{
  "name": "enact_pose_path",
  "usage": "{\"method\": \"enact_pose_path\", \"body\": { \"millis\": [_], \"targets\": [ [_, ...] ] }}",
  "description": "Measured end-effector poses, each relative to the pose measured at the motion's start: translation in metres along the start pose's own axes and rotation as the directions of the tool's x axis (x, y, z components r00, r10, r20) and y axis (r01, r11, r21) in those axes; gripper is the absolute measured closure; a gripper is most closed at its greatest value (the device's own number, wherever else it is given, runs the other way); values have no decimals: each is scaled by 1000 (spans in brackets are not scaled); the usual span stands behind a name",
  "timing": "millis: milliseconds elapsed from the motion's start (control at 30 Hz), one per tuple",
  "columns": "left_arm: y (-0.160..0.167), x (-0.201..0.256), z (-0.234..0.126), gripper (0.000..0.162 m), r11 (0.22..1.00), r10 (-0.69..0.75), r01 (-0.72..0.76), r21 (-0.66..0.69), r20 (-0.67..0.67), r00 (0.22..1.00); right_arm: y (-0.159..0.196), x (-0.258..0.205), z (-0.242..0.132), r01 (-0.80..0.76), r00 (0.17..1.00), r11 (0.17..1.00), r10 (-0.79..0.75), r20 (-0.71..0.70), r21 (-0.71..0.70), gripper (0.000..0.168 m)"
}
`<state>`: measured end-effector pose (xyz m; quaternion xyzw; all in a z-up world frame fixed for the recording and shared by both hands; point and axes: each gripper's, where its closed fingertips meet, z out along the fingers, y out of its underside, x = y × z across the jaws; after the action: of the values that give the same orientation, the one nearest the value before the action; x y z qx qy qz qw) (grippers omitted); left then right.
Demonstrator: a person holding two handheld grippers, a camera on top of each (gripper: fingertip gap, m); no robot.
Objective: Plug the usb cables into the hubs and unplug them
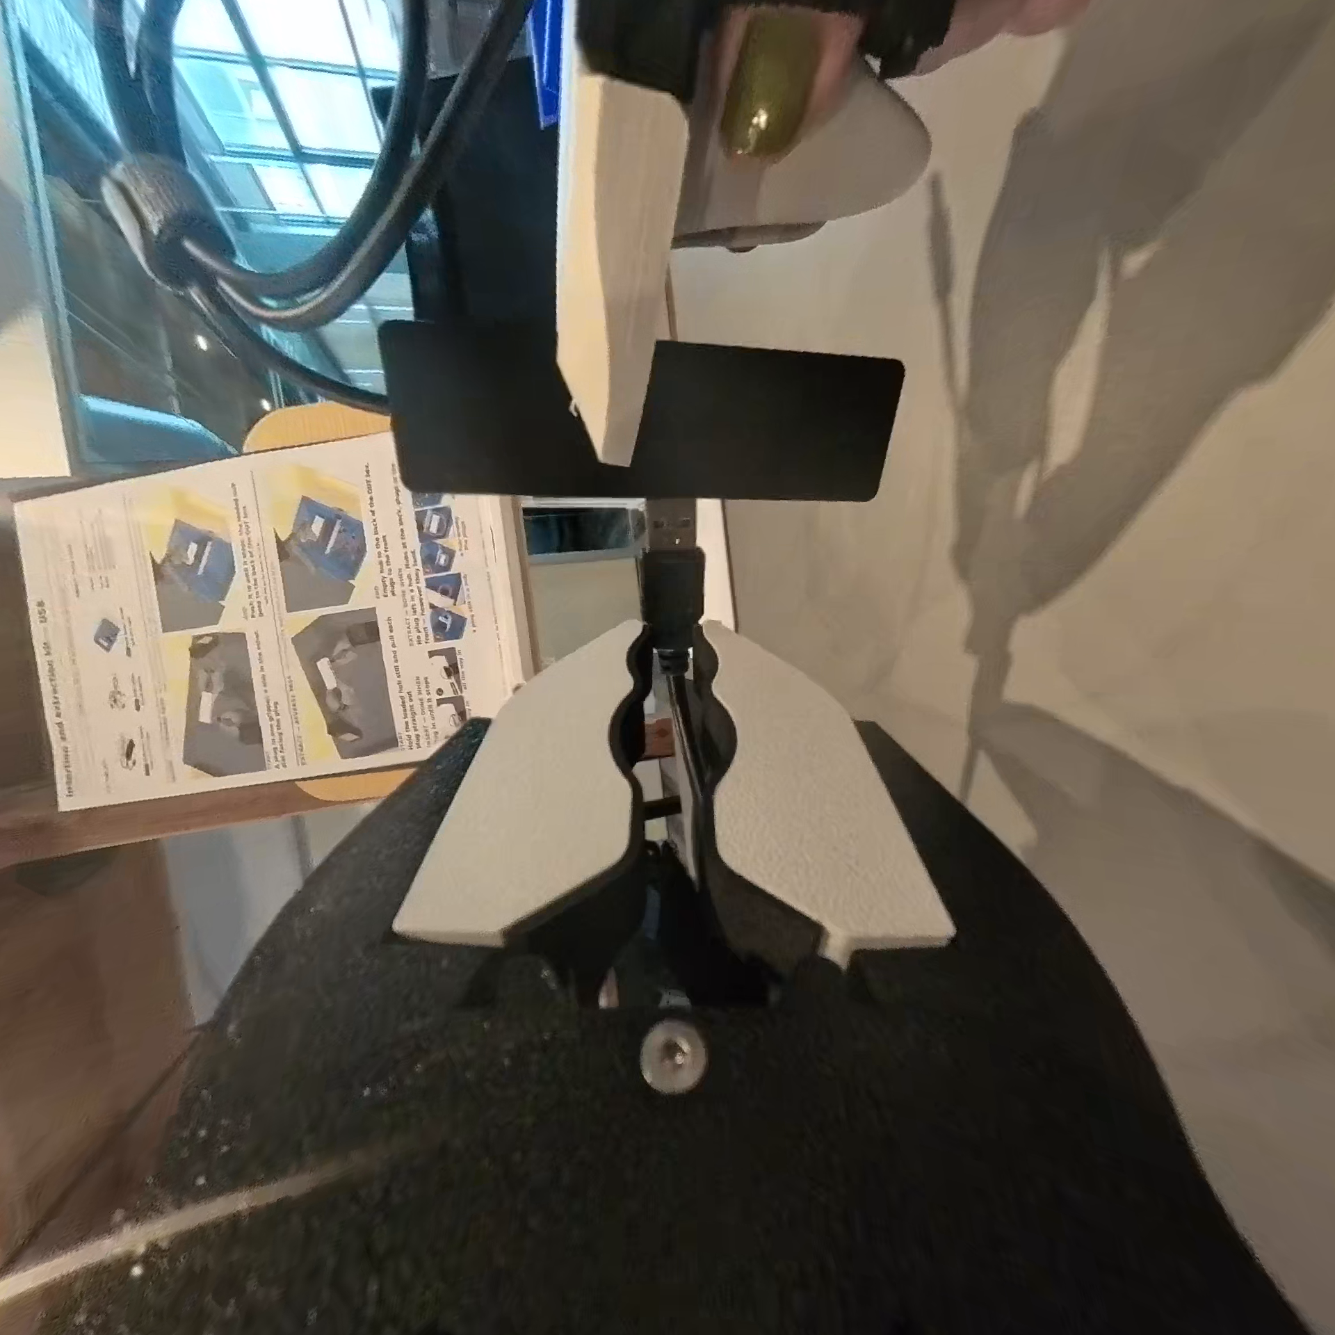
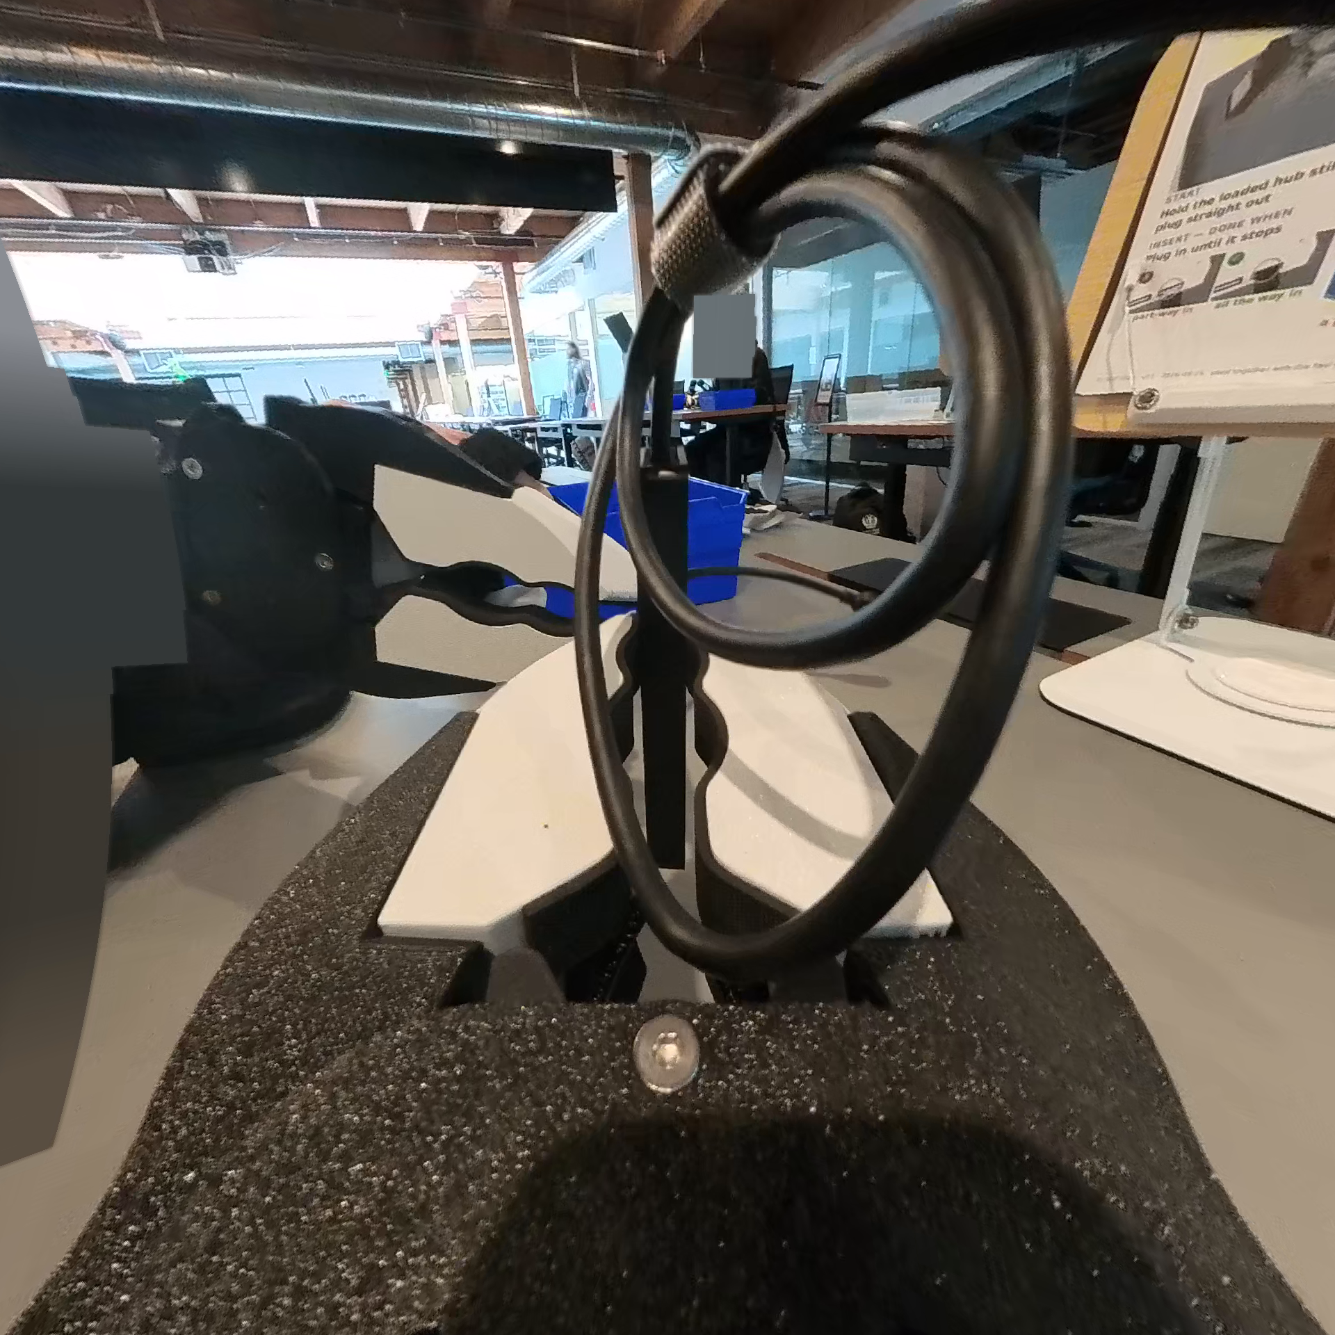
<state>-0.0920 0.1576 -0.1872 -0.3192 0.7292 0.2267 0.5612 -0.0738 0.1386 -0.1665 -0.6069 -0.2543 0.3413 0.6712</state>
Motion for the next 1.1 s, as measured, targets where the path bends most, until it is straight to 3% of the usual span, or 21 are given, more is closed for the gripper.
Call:
{"method": "enact_pose_path", "body": {
  "millis": [233, 467, 900, 1100],
  "targets": [
    [0, 0, -1, 152, 997, 74, -74, -18, 16, 997, 2, -4, -2, -9, 999, 1000, 9, 39, 9, 157],
    [-5, 0, -1, 152, 996, 84, -84, -18, 18, 996, 2, 4, -8, -7, 1000, 1000, 7, -8, 18, 157],
    [-13, 0, -8, 153, 995, 37, -41, 92, 38, 999, -4, -5, -19, -65, 993, 995, 57, 104, 79, 157],
    [-19, 1, -10, 153, 986, -91, 89, 144, 9, 996, -4, 4, -19, -23, 1000, 996, 22, 17, 89, 157]
  ]
}}
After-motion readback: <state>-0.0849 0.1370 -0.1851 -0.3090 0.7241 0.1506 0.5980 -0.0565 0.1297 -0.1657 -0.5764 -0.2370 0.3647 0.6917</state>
